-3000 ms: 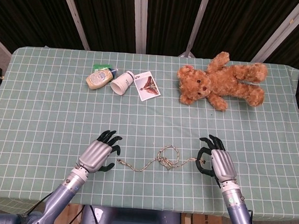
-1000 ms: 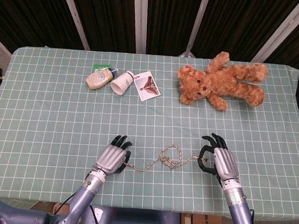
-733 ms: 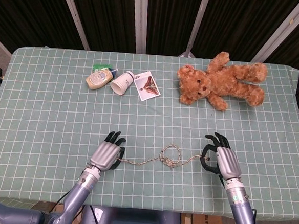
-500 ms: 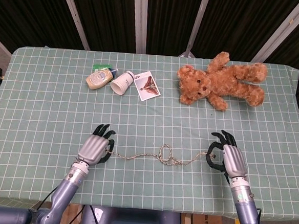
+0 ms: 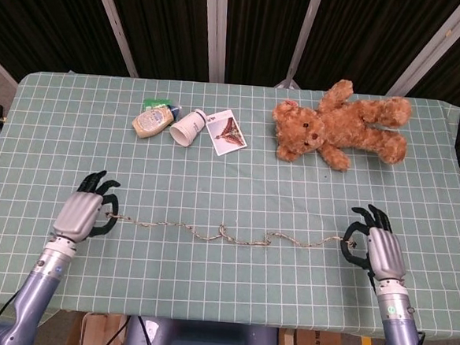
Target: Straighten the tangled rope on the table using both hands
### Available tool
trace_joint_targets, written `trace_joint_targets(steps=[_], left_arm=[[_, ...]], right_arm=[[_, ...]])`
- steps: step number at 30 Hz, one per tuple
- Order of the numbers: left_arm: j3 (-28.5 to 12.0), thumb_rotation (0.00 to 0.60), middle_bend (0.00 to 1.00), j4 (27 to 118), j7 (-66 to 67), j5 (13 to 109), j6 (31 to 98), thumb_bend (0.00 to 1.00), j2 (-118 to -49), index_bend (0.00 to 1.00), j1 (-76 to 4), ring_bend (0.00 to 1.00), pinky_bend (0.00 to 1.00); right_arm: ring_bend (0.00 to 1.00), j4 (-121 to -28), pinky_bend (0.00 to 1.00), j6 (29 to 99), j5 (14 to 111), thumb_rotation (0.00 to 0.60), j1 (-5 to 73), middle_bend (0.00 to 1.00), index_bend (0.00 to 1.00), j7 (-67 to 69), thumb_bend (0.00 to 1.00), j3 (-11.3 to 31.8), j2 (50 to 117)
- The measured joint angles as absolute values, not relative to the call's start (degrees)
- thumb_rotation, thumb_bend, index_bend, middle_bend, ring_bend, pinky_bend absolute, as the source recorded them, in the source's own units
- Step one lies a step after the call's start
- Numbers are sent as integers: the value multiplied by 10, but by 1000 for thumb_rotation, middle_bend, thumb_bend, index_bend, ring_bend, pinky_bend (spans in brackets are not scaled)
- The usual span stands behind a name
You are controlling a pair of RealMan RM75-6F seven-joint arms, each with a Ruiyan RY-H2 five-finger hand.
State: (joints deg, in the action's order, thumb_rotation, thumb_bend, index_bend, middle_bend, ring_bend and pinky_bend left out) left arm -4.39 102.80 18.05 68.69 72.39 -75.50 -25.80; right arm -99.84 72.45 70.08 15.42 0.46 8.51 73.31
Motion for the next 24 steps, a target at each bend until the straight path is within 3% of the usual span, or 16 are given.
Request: trace_joint_targets(steps=[13, 24], left_arm=[[-24, 600, 204, 970, 54, 728, 750, 522, -705, 620, -199, 0, 0], [-20, 600, 205, 937, 34, 732, 745, 522, -714, 620, -182, 0, 0]], right_arm=[[0, -973, 0, 724, 687, 600, 147, 215, 668, 6, 479, 88, 726], [0, -949, 0, 713, 659, 600, 146, 215, 668, -1, 479, 94, 733]])
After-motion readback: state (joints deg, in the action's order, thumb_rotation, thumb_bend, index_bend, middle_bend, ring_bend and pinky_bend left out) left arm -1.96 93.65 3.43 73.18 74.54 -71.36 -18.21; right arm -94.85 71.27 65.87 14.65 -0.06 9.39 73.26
